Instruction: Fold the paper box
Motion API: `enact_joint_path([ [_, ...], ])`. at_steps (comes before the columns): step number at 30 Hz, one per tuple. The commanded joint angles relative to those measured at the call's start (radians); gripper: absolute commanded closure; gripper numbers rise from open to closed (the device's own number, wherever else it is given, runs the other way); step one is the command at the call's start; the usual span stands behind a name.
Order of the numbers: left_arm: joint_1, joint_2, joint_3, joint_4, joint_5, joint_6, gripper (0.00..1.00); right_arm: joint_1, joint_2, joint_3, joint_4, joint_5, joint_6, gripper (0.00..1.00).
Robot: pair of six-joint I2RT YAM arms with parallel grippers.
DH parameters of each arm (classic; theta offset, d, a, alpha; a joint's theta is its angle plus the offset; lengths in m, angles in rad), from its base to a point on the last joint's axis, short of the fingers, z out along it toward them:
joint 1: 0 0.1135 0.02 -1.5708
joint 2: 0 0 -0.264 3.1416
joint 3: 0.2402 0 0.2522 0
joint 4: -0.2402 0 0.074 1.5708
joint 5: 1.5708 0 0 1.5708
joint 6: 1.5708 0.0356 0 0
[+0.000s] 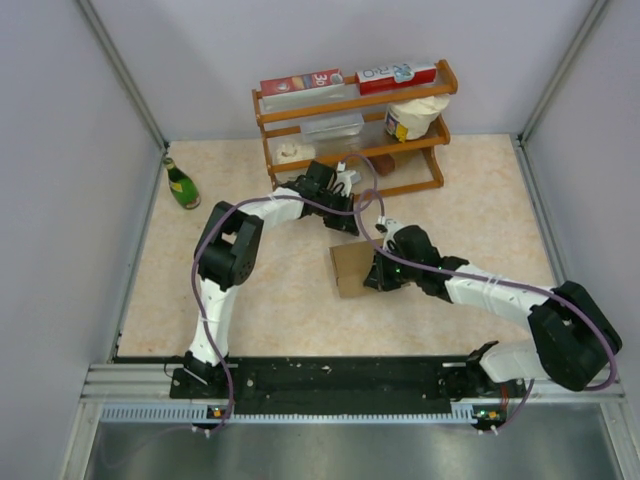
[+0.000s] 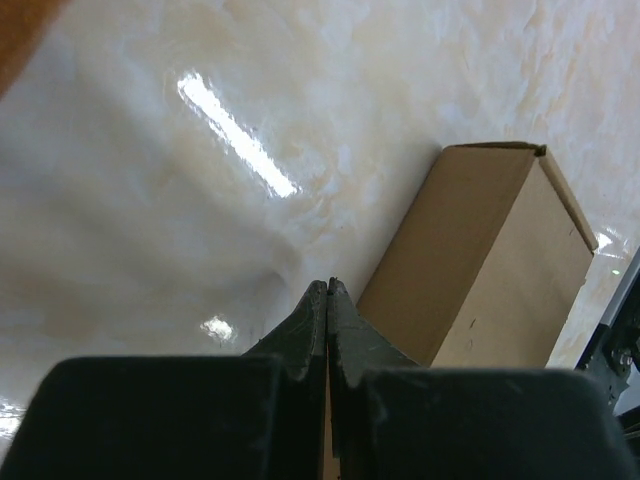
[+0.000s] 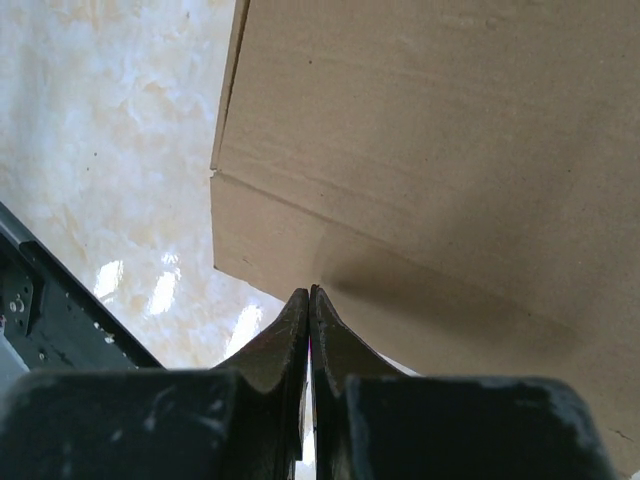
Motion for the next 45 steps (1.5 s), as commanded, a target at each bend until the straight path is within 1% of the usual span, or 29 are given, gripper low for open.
enact_joint_path([
  [1,-0.001,-0.022,-0.021,0.032,0.036,0.014,1.0,0.014,0.006,0.048,0.072,-0.015,0.001,1.0],
  [7,-0.004,-0.019,-0.033,0.031,0.056,0.017,1.0,0.014,0.026,0.056,0.06,-0.007,-0.011,1.0],
  [8,-0.006,-0.019,-0.033,0.03,0.059,0.019,1.0,0.015,0.024,0.059,0.034,-0.01,-0.011,1.0],
  [20,-0.01,-0.017,-0.047,0.03,0.071,0.025,1.0,0.018,-0.015,0.043,-0.047,0.028,-0.034,1.0],
  [25,-0.019,-0.014,-0.048,0.026,0.084,0.034,1.0,0.018,-0.011,0.043,-0.037,0.056,-0.034,1.0],
  [35,-0.03,-0.016,-0.082,0.03,0.111,0.044,1.0,0.018,0.063,0.083,-0.034,0.074,-0.049,1.0],
  [45,-0.044,-0.008,-0.104,0.03,0.133,0.047,1.0,0.018,0.09,0.085,-0.012,0.112,-0.068,1.0],
])
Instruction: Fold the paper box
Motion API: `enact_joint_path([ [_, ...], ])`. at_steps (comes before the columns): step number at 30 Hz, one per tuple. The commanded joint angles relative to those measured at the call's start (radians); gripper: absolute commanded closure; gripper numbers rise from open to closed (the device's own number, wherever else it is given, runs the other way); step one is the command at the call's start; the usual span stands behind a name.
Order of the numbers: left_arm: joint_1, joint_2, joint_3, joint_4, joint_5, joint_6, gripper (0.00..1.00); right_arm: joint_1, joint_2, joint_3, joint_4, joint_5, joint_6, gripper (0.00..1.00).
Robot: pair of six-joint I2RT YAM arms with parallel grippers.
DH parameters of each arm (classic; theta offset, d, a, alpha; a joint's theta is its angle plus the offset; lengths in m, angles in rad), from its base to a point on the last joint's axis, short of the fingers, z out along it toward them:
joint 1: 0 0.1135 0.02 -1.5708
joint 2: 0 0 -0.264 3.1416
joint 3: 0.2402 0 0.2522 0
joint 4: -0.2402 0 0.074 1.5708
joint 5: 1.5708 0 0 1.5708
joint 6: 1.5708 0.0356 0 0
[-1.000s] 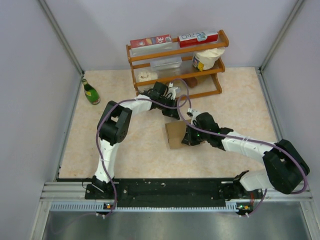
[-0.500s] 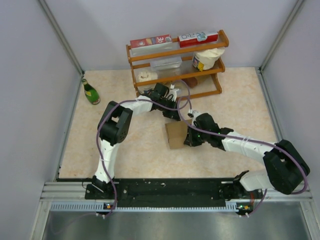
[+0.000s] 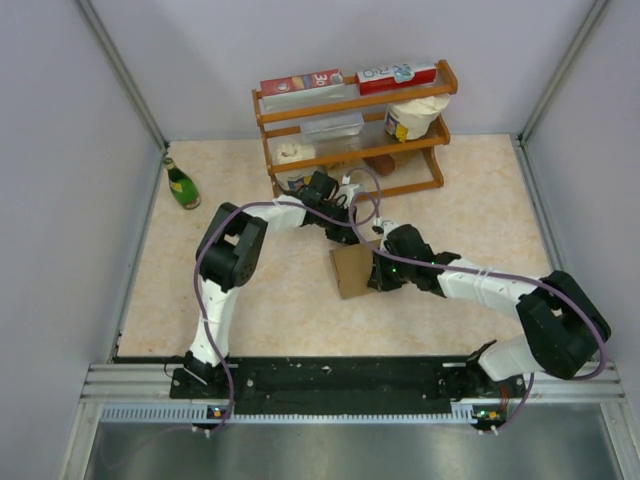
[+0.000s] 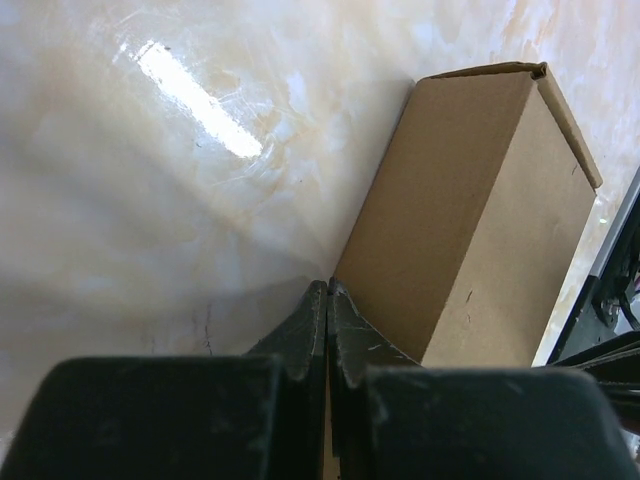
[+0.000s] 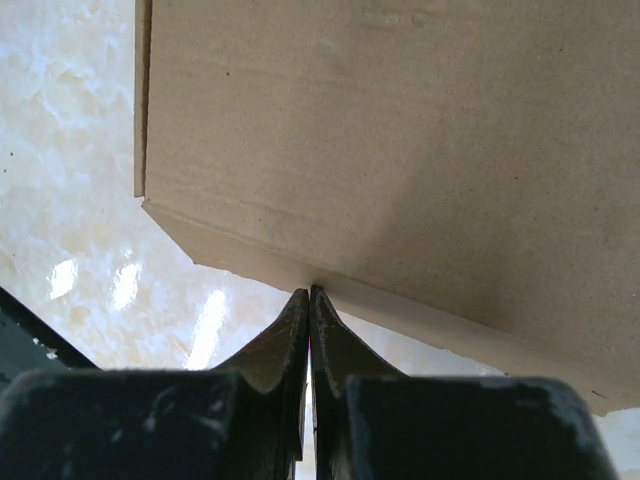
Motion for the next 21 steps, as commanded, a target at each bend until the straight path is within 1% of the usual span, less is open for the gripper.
enact_joint_path([
  [1,-0.018,-0.007,-0.013,0.021,0.048,0.018,1.0,0.012,0.015,0.039,0.054,0.041,-0.029,1.0],
  [12,-0.024,-0.016,-0.053,0.024,0.07,0.001,1.0,0.012,0.032,0.016,0.111,0.09,-0.067,1.0],
  [21,-0.024,-0.065,-0.16,0.047,0.052,-0.041,1.0,0.012,0.015,-0.065,0.262,0.146,-0.077,1.0],
])
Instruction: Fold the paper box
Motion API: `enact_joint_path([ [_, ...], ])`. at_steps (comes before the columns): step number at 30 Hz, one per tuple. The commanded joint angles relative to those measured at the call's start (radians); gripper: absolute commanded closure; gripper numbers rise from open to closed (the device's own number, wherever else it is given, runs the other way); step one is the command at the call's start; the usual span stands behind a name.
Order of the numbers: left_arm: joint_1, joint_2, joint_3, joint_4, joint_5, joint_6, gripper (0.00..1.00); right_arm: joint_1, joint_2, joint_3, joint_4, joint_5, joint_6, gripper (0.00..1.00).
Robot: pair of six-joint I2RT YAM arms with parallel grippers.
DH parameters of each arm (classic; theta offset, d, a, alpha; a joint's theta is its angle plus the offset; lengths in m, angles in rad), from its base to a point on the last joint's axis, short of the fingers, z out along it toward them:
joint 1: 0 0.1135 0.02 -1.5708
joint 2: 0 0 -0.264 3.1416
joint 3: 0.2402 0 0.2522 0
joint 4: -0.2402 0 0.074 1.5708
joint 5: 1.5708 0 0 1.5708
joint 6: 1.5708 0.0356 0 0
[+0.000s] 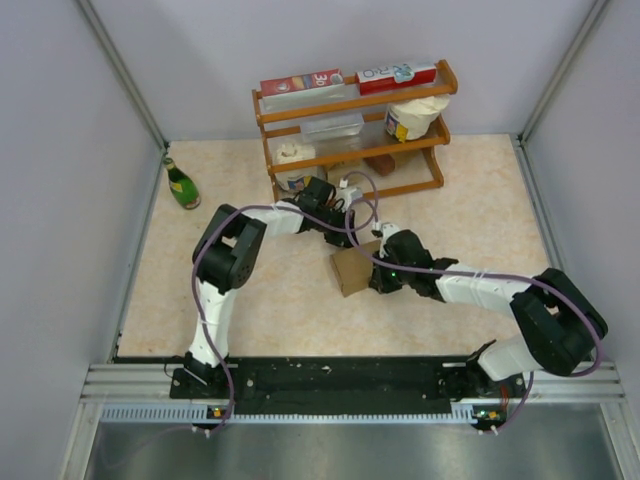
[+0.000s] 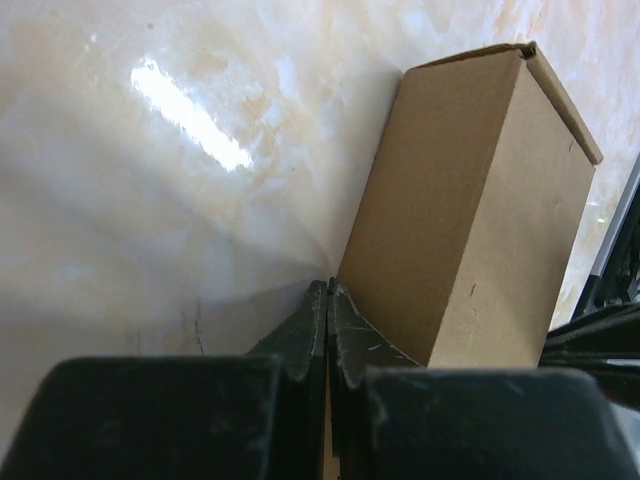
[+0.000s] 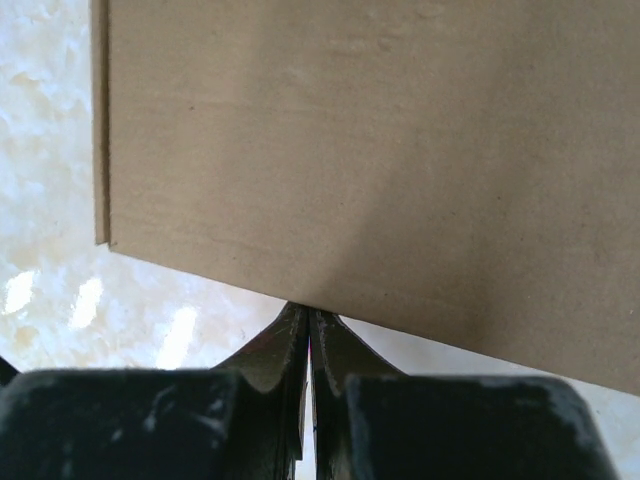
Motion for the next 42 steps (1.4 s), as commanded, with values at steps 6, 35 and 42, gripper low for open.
enact_joint_path([
  [6,-0.012,-0.115,-0.18,-0.042,-0.041,-0.081,1.0,0.007,-0.06,-0.052,0.17,0.114,-0.027,1.0],
  [35,-0.061,-0.509,-0.626,0.202,-0.236,-0.321,1.0,-0.008,-0.27,-0.156,-0.203,0.131,0.22,1.0],
  [42,-0.077,-0.485,-0.625,0.228,-0.226,-0.333,1.0,-0.005,-0.141,-0.144,-0.134,0.129,0.274,1.0],
])
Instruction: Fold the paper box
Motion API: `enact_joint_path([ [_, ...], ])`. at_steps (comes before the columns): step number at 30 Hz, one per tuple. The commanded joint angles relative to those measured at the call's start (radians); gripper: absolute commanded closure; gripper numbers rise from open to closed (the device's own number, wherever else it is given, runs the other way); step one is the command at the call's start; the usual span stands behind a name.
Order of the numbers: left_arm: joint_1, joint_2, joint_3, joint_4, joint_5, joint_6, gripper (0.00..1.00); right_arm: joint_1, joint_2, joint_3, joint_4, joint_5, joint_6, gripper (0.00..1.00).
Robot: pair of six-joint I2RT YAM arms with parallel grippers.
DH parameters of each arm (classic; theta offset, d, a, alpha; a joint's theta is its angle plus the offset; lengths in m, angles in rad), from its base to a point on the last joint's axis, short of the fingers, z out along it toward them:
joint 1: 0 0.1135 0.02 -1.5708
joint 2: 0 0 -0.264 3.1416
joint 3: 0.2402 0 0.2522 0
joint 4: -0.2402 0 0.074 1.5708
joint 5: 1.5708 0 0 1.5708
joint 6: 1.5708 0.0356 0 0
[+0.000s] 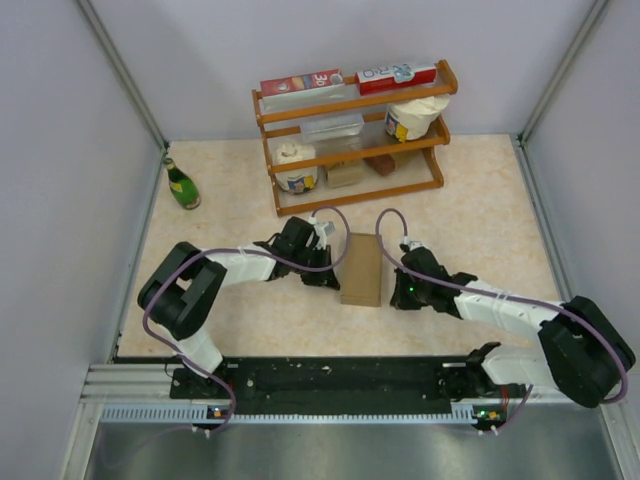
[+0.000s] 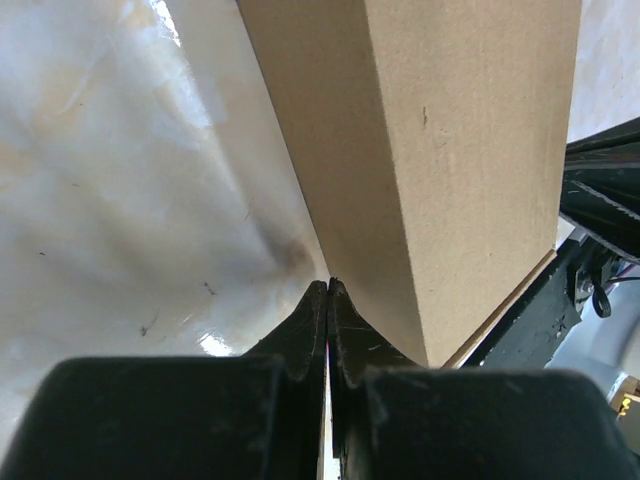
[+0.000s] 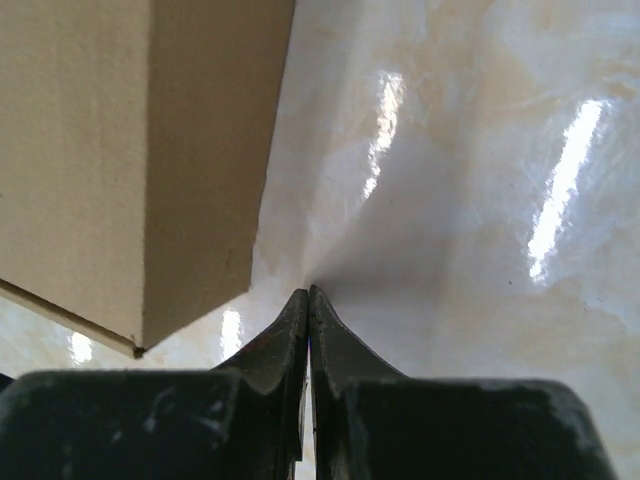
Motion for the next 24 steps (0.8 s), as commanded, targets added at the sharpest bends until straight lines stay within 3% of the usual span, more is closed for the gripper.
enact_joint_path([
  [1,-0.007,-0.004,0.003,0.057,0.012,-0.011,1.0,0.004,0.085,0.021,0.074,0.002,0.051,1.0],
  [24,-0.142,-0.011,-0.032,0.121,0.026,-0.12,1.0,0.088,0.145,0.125,-0.007,-0.014,0.159,1.0],
])
